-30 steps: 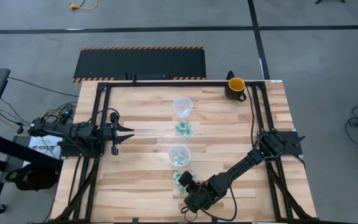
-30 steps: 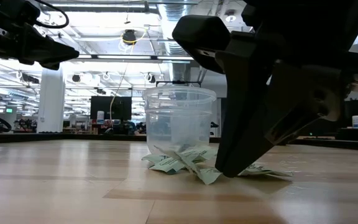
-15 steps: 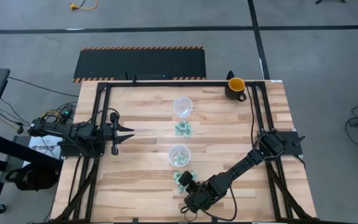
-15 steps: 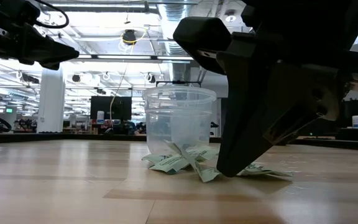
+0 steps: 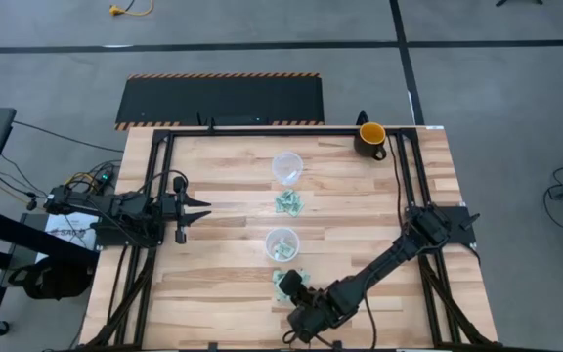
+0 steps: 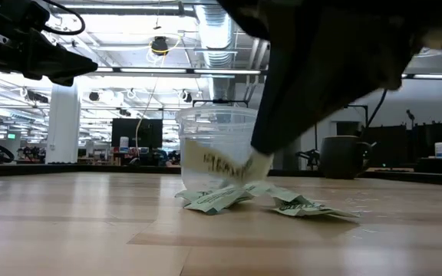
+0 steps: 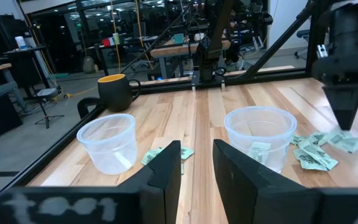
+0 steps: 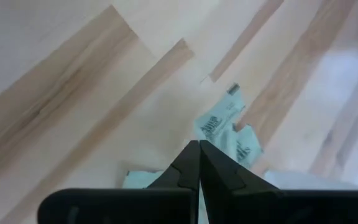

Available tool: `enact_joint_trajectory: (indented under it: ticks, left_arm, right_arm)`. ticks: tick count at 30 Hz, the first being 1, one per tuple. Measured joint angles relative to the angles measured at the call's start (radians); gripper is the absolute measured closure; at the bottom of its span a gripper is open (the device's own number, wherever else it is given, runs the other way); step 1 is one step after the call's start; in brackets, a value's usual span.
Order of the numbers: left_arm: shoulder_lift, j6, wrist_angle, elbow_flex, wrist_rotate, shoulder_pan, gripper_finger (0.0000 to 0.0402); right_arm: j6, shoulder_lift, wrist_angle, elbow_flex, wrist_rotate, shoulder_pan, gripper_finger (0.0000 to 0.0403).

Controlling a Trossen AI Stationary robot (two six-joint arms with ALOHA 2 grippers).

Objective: Pick and place items into bin
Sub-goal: Put the bottom right stevia packet into the bottom bin

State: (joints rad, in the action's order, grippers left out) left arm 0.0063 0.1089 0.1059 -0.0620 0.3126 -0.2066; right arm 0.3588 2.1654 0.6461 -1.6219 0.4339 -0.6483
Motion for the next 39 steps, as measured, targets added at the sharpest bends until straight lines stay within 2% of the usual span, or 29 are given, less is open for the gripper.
enact_joint_trajectory:
  ticks: [10, 18, 25, 39]
  left_arm:
    - [0.0, 0.0, 0.0, 0.0, 0.0, 0.0, 0.0317]
    - [0.0, 0.0, 0.0, 0.0, 0.0, 0.0, 0.0317]
    - [0.0, 0.0, 0.0, 0.0, 0.0, 0.0, 0.0317]
    - [0.0, 0.0, 0.0, 0.0, 0.0, 0.0, 0.0317]
  right_arm:
    - [0.014, 0.0, 0.226, -0.146, 0.102, -0.004, 0.0403]
    - [0.02, 0.0, 0.41, -0.233, 0.204, 0.051, 0.0403]
    - [0.111, 0.0, 0.424, -0.24, 0.204, 0.117, 0.0403]
    - [0.112, 0.0, 0.423, -0.24, 0.197, 0.175, 0.0403]
